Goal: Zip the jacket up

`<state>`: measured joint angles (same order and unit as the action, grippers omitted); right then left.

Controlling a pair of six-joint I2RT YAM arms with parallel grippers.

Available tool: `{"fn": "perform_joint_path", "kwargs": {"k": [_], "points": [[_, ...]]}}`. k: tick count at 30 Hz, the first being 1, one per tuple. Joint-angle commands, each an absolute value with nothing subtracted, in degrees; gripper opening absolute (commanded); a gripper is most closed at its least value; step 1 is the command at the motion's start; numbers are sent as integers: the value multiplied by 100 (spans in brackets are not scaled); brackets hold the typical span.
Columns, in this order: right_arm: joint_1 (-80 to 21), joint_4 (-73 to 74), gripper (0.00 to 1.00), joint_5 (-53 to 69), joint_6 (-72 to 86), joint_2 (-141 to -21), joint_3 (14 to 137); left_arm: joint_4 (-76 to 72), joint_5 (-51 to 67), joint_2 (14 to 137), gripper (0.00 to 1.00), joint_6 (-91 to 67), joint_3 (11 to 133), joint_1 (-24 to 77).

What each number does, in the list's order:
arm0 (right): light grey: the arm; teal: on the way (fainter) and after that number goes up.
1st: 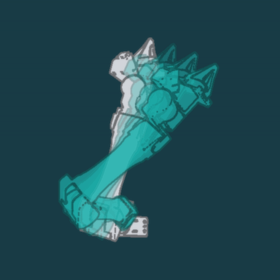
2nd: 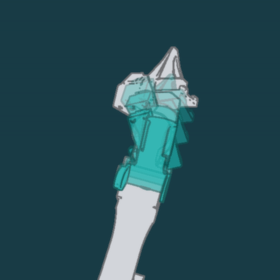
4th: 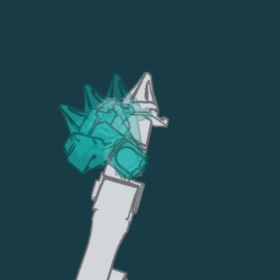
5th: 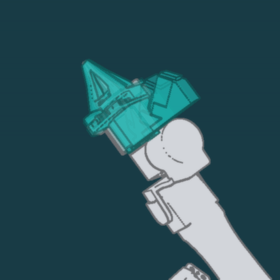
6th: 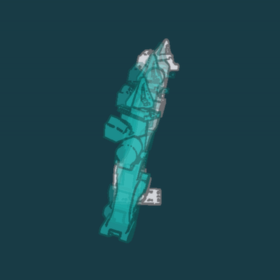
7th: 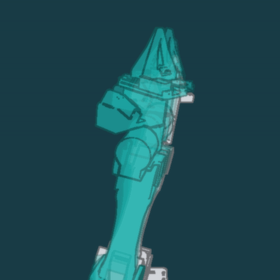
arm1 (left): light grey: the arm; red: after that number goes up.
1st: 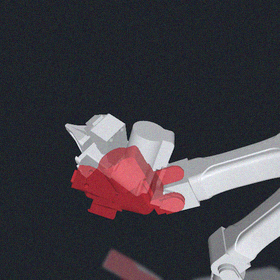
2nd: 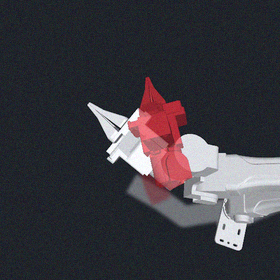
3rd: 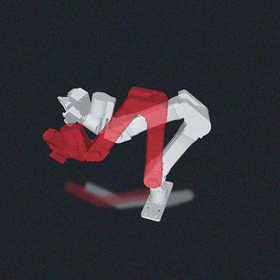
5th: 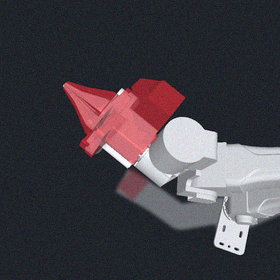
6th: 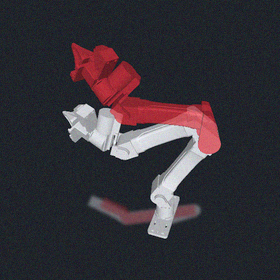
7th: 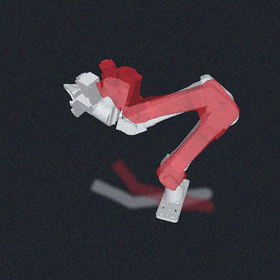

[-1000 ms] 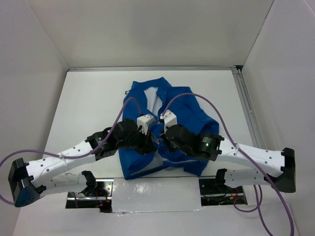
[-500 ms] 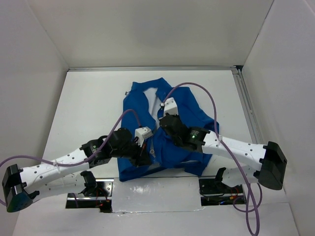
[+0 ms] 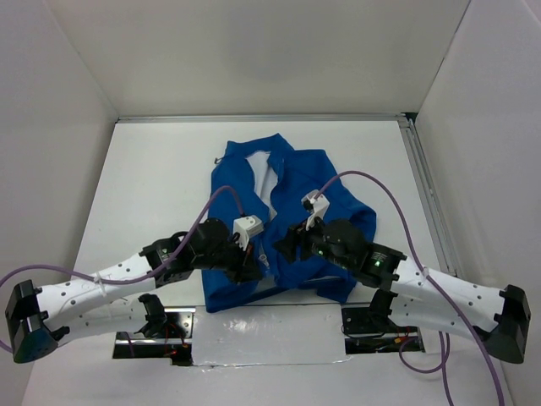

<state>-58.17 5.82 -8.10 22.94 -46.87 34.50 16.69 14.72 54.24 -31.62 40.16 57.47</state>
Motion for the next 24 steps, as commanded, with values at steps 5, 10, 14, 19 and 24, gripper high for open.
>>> {"fn": "perform_joint_path", "kwargs": {"k": [5, 10, 14, 19, 24], "points": [[-5441, 536, 69, -1046, 3013, -5272, 3550, 2267, 1107, 5669, 0, -3708, 4667, 5669], [-5001, 519, 79, -408, 3375, -6195, 4095, 2601, 1169, 5555, 0, -4428, 4132, 5660], [-5010, 623, 82, 664, 3322, -6932, 4761, 2645, 1169, 5344, 0, -4553, 3771, 5651], [-5019, 1054, 86, 1985, 3296, -7496, 5124, 2698, 888, 5159, 0, -4290, 3902, 5643], [-5036, 1476, 86, 2408, 3454, -7743, 5229, 2637, 589, 5019, 0, -3938, 4016, 5634]]}}
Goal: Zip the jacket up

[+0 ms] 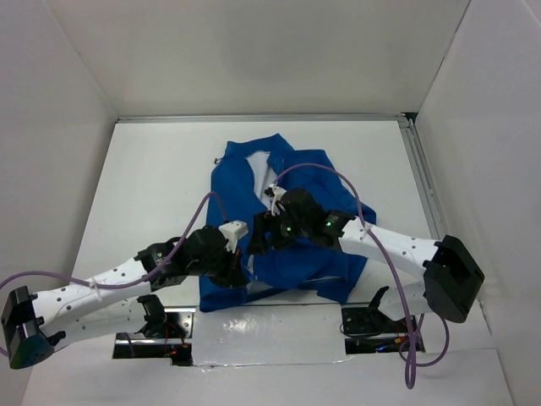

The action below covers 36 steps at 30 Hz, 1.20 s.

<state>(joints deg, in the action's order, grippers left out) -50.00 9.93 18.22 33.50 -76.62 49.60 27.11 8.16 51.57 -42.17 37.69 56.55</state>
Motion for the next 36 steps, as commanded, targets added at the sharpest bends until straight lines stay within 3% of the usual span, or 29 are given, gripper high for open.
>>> {"fn": "perform_joint_path", "kwargs": {"k": [1, 8, 13, 20, 26, 31, 36], "points": [[-5045, 1564, 85, 2408, 3489, -7734, 5151, 2585, 589, 4966, 0, -3868, 4025, 5625], [-5027, 1134, 82, 2470, 3182, -7498, 4930, 2101, 843, 4799, 0, -3324, 4104, 5616], [-4931, 1002, 82, 1023, 2453, -6883, 5203, 1943, 932, 4807, 0, -2892, 4394, 5616], [-4456, 677, 81, 581, 1303, -6829, 5335, 1802, 581, 5150, 0, -2208, 5123, 5608], [-4140, 552, 81, 1676, -578, -7171, 5562, 1810, 422, 5616, 0, -1591, 5975, 5292], [-4078, 643, 79, 1837, -572, -6813, 5398, 1916, 694, 5976, 0, -1398, 6319, 4581], [-4104, 431, 79, 2970, -387, -6302, 4641, 1697, 1597, 6003, 0, -1284, 6206, 3868]]}}
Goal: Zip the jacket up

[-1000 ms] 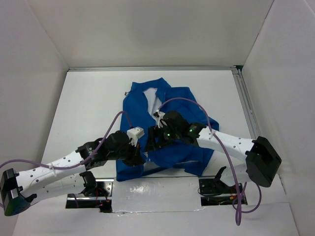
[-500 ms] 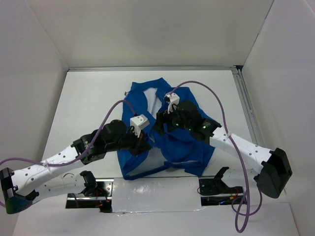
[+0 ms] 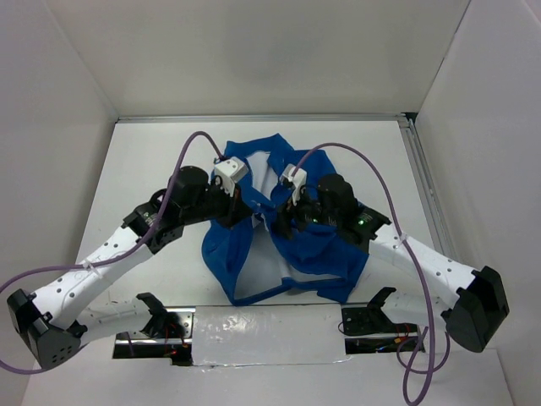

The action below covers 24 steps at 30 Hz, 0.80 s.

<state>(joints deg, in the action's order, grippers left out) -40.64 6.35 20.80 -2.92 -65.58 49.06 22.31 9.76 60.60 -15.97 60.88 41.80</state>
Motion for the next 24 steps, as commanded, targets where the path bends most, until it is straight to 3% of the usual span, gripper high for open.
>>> {"fn": "perform_joint_path", "kwargs": {"k": [1, 6, 13, 18, 21, 24], "points": [[-4131, 439, 79, 3075, -387, -6310, 4597, 1679, 1678, 5994, 0, -1275, 6170, 3719], [-4332, 185, 79, 3288, -369, -6530, 4482, 1398, 2503, 5696, 0, -923, 5784, 3604], [-4272, -238, 77, 1103, 313, -6127, 4526, 1405, 2734, 5554, 0, -817, 5642, 3595], [-4306, -45, 86, 1414, 466, -5344, 4272, 1590, 2496, 5967, 0, -1528, 6028, 3577], [-4543, 263, 96, 1582, 309, -5449, 4263, 1775, 2523, 6275, 0, -1766, 6380, 3595], [-4772, 571, 96, 1652, 167, -5834, 4307, 1837, 2391, 6468, 0, -1854, 6591, 3612]]}}
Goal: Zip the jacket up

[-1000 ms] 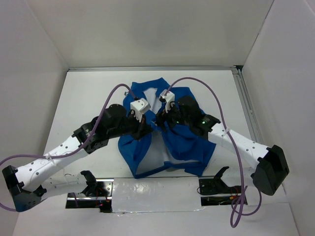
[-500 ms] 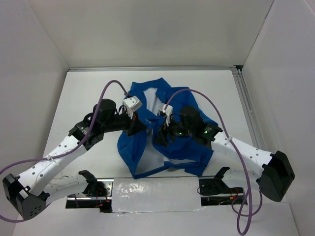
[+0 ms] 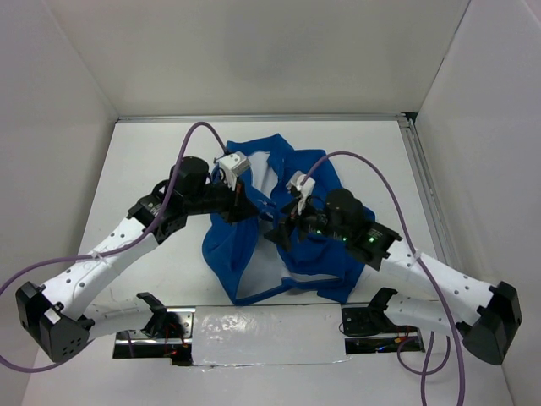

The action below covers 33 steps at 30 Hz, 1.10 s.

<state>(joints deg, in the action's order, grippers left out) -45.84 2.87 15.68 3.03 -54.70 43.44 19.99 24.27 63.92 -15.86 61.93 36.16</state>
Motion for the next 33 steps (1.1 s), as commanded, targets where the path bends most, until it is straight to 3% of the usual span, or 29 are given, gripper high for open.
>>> {"fn": "perform_joint_path", "kwargs": {"k": [1, 3, 5, 6, 9, 10, 17, 25, 29, 33], "points": [[-4807, 563, 96, 1635, 167, -5923, 4307, 1880, 2356, 6538, 0, -1872, 6635, 3612], [-4852, 510, 93, 1066, 385, -6160, 4298, 1960, 2312, 6565, 0, -1881, 6671, 3612], [-4852, 466, 79, 138, 579, -6293, 4324, 1960, 2320, 6504, 0, -1881, 6636, 3621], [-4852, 405, 61, -164, 728, -6363, 4368, 1960, 2294, 6478, 0, -1881, 6592, 3621], [-4852, 552, 28, -972, 983, -6189, 4569, 2082, 2014, 6399, 0, -1942, 6557, 3621], [-4852, 667, 0, -1071, 1010, -6118, 4649, 2135, 1691, 6451, 0, -1986, 6574, 3621], [-4869, 2124, 0, -555, 1055, -5994, 5360, 2575, 63, 7294, 0, -2391, 7127, 3718], [-5062, 3172, 0, -1379, 1503, -6565, 6205, 2777, -817, 7840, 0, -2601, 7875, 3858], [-5045, 2771, 0, -748, 1669, -6592, 6091, 2751, -931, 7717, 0, -2961, 7700, 3937], [-4948, 2286, 0, 621, 2109, -6697, 6064, 2786, -1762, 7637, 0, -3654, 7506, 4104]]}}
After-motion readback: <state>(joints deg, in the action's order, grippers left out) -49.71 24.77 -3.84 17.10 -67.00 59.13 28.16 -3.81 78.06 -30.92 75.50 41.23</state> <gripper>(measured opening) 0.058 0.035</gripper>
